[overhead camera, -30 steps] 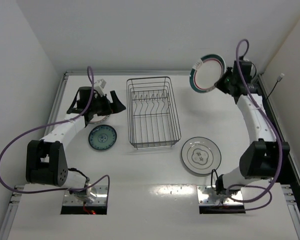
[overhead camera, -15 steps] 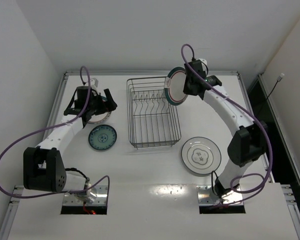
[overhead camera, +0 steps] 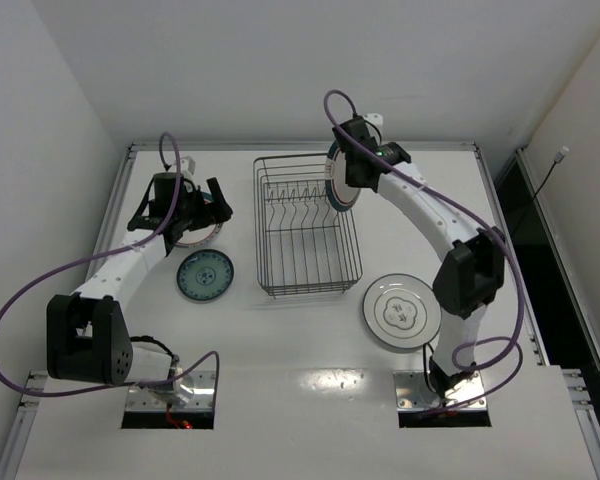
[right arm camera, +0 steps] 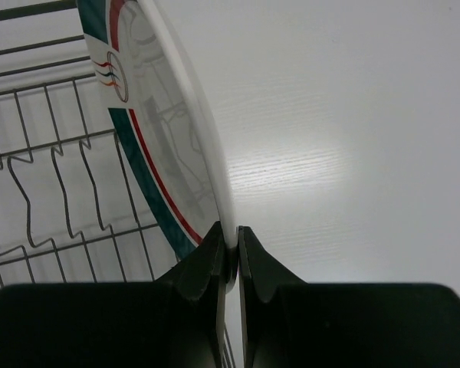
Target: Load the plates into the dish rack
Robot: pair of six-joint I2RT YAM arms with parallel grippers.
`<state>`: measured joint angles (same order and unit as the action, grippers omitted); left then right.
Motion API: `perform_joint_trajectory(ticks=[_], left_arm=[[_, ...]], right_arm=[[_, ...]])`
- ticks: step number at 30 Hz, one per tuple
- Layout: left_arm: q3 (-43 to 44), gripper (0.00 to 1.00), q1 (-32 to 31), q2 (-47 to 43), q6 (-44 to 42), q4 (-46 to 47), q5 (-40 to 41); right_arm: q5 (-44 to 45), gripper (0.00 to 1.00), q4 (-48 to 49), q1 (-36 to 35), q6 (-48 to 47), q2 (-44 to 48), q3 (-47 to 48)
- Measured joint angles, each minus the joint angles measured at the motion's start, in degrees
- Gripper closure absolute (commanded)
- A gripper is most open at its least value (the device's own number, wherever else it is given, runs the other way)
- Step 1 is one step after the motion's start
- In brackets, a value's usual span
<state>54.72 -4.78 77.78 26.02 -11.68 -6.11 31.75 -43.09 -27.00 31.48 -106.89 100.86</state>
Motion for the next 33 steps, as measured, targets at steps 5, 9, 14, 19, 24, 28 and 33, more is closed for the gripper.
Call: perform_joint_trajectory(ticks=[5, 9, 14, 19, 24, 28, 33], left_arm=[[0.63, 0.00, 0.00, 0.13, 0.17, -1.33, 0.59], [1.01, 0.00, 0.00, 0.13, 0.17, -1.70, 1.46], [1.05, 0.00, 0.00, 0.13, 0.17, -2.10, 1.73], [1.05, 0.00, 0.00, 0.13, 0.17, -2.45, 2.14], [1.05, 0.00, 0.00, 0.13, 0.17, -2.51, 2.51], [1.07, 0.00, 0.00, 0.13, 0.17, -2.80, 2.78], [1.07, 0.00, 0.00, 0.13, 0.20, -2.89, 2.97]], right_arm=[[3.80, 1.00, -2.84, -2.67, 0.50, -6.36, 6.10], [4.13, 0.94, -3.04, -4.00, 0.94, -6.99, 5.90], [0.42, 0.90, -2.14, -4.33, 1.73, -6.97, 3.67], [-3.96, 0.68, -1.81, -4.33, 1.84, -5.55, 0.26], [-7.63, 0.45, -2.05, -3.89, 0.87, 1.49, -6.71], [-10.27, 0.38, -0.96, -1.25, -0.48, 13.09, -13.97], [-19.28, 0.35, 1.60, 11.17, -0.55, 29.40, -28.98]])
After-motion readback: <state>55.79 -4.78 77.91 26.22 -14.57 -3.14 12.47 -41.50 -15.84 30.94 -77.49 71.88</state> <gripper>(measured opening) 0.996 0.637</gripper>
